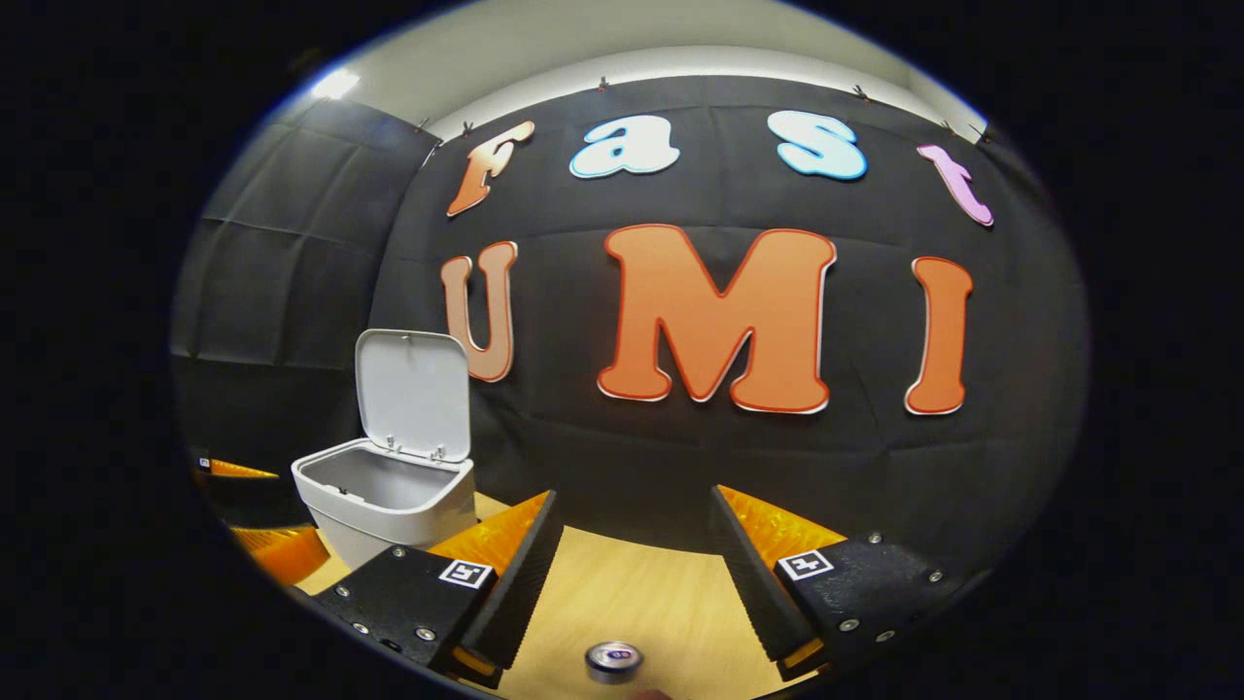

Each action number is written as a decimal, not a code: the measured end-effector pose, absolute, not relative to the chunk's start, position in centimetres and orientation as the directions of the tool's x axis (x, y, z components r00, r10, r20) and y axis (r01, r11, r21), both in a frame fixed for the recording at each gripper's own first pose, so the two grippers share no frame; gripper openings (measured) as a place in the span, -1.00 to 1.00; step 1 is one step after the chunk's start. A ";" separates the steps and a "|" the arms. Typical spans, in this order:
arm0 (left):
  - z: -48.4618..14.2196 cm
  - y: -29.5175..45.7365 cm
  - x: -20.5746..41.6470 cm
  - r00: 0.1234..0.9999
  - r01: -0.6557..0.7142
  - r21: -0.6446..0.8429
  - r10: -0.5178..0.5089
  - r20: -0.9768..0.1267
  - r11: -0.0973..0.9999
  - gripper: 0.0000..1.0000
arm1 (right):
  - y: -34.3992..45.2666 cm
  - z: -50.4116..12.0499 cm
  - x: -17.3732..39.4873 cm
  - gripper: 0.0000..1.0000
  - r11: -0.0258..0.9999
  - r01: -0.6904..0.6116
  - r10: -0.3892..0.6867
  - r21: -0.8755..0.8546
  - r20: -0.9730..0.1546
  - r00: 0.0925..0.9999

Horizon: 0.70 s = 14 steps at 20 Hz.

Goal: Press the lid of the desktop garbage bin to open it, pick up the crumpled paper on the desktop and throw it into the bin, then pick up the pop can on the desktop and drop it into the bin, and finally close the garbage bin lid.

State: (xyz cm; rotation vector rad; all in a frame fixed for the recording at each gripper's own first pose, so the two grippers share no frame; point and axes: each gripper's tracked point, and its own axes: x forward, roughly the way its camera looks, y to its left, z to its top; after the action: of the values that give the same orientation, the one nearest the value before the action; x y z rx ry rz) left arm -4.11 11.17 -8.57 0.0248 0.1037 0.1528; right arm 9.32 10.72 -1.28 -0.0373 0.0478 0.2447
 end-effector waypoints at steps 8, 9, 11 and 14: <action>-16.9 2.4 -0.4 0.974 0.049 0.089 -0.028 -0.225 0.995 0.86 | 2.3 -1.1 6.4 0.83 0.993 -0.105 0.102 -0.050 -0.068 0.992; -18.7 1.4 0.2 0.966 0.071 0.092 -0.046 -0.254 0.993 0.87 | 1.4 -1.1 5.8 0.83 0.995 -0.090 0.086 -0.053 -0.074 0.994; -22.4 -0.1 1.0 0.940 0.114 0.088 -0.079 -0.331 0.990 0.89 | -0.9 -1.2 4.8 0.83 0.997 -0.047 0.041 -0.067 -0.088 0.995; -27.8 -1.6 2.8 0.901 0.143 0.092 -0.092 -0.423 0.985 0.93 | -4.5 -1.3 3.4 0.83 0.997 0.029 -0.036 -0.068 -0.112 0.993</action>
State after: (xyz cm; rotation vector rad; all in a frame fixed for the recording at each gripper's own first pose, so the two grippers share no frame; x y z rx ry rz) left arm 2.83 -1.58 -27.82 0.1220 0.4313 -0.1220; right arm 3.36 -4.55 -1.33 -0.0665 0.1136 -0.0328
